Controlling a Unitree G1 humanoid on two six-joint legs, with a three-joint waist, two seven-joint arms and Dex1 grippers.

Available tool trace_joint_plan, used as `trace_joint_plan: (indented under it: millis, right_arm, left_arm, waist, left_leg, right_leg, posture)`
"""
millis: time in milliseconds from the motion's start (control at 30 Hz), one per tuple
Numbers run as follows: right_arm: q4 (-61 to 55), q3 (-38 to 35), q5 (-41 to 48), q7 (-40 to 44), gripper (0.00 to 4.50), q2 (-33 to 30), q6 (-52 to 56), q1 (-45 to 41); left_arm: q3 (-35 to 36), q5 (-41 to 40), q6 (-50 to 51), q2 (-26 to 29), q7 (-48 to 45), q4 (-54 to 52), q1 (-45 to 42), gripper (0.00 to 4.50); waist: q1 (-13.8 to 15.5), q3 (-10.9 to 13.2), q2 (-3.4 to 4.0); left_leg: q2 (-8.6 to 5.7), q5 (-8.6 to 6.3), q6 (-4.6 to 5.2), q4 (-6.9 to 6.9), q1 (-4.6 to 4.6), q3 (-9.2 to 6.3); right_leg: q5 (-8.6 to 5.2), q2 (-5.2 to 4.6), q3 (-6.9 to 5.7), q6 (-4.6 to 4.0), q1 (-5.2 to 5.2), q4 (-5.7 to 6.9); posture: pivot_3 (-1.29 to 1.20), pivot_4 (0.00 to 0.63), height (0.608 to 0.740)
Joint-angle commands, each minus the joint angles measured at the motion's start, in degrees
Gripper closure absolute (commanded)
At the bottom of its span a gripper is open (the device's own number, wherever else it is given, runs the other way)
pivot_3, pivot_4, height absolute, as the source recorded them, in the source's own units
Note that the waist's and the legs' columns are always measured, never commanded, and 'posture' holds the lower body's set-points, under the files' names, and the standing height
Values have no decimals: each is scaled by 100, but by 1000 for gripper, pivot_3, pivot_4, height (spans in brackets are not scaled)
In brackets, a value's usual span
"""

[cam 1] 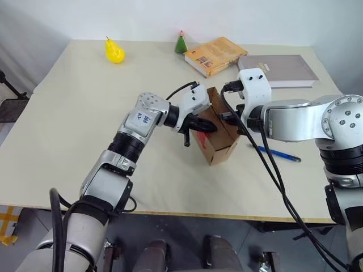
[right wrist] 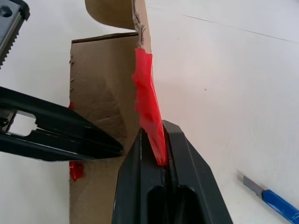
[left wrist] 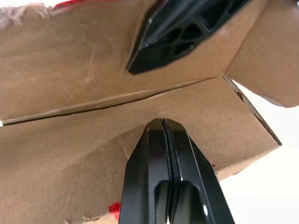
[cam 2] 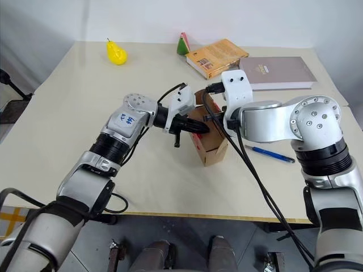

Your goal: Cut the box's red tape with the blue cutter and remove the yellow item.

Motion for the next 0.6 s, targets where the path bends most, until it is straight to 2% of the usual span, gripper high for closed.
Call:
trace_joint_plan:
  millis: [33,167,267,400,600]
  right_arm:
    - [-87,-375,72,13,4483,-221,25,-108]
    - [318,-651,72,349,4483,-710,290,-206]
    - [679,-595,72,431,4483,-850,434,-378]
    - [1089,-526,72,9,4483,-489,334,-499]
    - [1225,-873,72,-197,4483,-170,286,142]
  left_arm:
    - [-258,431,-109,297,-124,248,89,4500]
    - [-356,460,13,556,-327,30,233,4500]
    - [-359,451,89,693,-385,-136,355,4500]
    - [-317,430,244,744,-285,-352,541,4500]
    - [-166,471,260,526,28,-300,636,4500]
  waist:
    - [-1,0,0]
    - [17,0,0]
    - [19,0,0]
    - [25,0,0]
    - [127,0,-1]
  left_leg:
    - [0,0,0,0,0,0]
    - [-2,0,0,0,0,-1]
    - [-2,0,1,0,0,-1]
    - [-2,1,3,2,0,-1]
    - [-12,1,4,6,-20,-21]
  right_leg:
    - [0,0,1,0,0,0]
    - [0,-2,0,0,2,-1]
    - [0,-3,2,0,4,-4]
    - [0,-6,24,-1,6,-4]
    - [3,-9,42,1,-3,-6]
  posture:
    - [0,150,740]
    - [0,150,740]
    - [0,150,740]
    - [0,150,740]
    - [0,150,740]
